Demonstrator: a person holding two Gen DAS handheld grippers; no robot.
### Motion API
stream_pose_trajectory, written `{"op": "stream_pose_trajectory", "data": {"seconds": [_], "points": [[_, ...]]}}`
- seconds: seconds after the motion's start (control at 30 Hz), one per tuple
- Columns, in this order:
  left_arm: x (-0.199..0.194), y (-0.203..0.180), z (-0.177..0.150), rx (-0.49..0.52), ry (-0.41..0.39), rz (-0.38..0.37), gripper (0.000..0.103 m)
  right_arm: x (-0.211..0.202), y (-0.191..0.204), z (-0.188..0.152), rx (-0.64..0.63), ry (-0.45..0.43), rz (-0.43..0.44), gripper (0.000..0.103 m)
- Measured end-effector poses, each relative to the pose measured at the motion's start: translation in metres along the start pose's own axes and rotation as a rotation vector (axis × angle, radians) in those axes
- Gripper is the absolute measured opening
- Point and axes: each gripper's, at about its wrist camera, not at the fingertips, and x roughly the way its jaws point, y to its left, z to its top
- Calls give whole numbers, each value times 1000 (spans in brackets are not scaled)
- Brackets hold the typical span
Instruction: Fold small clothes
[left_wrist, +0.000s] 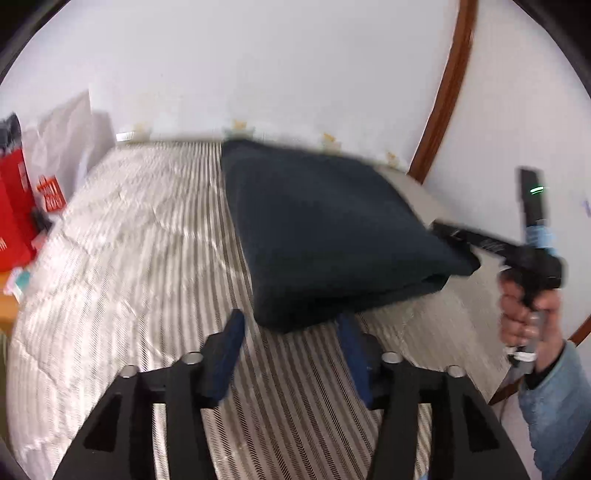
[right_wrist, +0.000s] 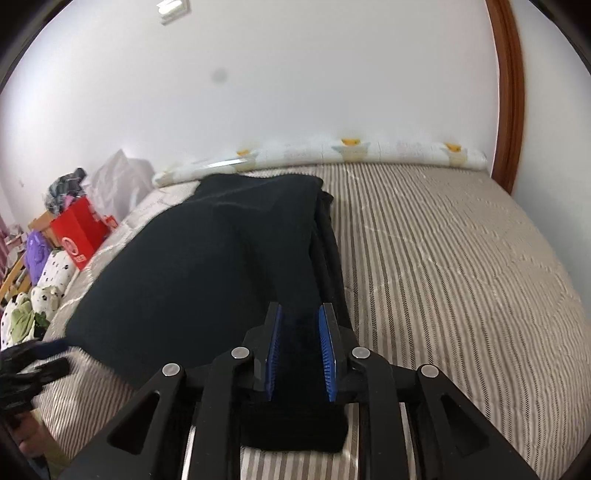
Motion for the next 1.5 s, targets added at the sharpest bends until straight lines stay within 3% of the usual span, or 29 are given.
{"op": "stream_pose_trajectory", "data": {"seconds": [0.13, 0.2, 0.27, 0.3, 0.37, 0.43, 0.57, 0.67, 0.83, 0.97, 1.07, 1.27, 1.5], "points": [[5, 3, 24, 10, -36, -4, 58, 26, -6, 6, 47, 55, -6, 26], [26, 7, 37, 3, -1, 32, 58, 34, -7, 10, 68, 64, 17, 25], [46, 11, 41, -6, 51, 39, 58, 38, -6, 13, 63, 77, 57, 5], [54, 13, 40, -7, 76, 40, 59, 37, -5, 15, 51, 67, 73, 4], [71, 13, 34, 9, 149, 64, 60, 19, -13, 18, 48, -38, 53, 4], [72, 15, 26, -3, 146, 52, 60, 10, -24, 17, 85, -67, 106, 4], [68, 16, 26, -20, 143, 40, 60, 22, -18, 11, 41, 2, 51, 4], [59, 13, 27, 4, 122, 55, 60, 10, -14, 8, 39, 11, 14, 6], [51, 12, 23, 19, 86, 69, 60, -12, -15, -8, 60, 3, 62, 35], [62, 18, 12, -29, 113, 42, 61, -9, -10, -34, 1, -1, -8, 35], [57, 20, 16, -40, 113, 32, 61, -17, -12, -33, 1, 17, -5, 36], [52, 22, 37, -28, 76, 63, 61, -27, 0, 3, -67, -17, -22, 38], [72, 31, 66, -46, 91, 85, 62, 37, 7, 56, -35, 92, -19, 38]]}}
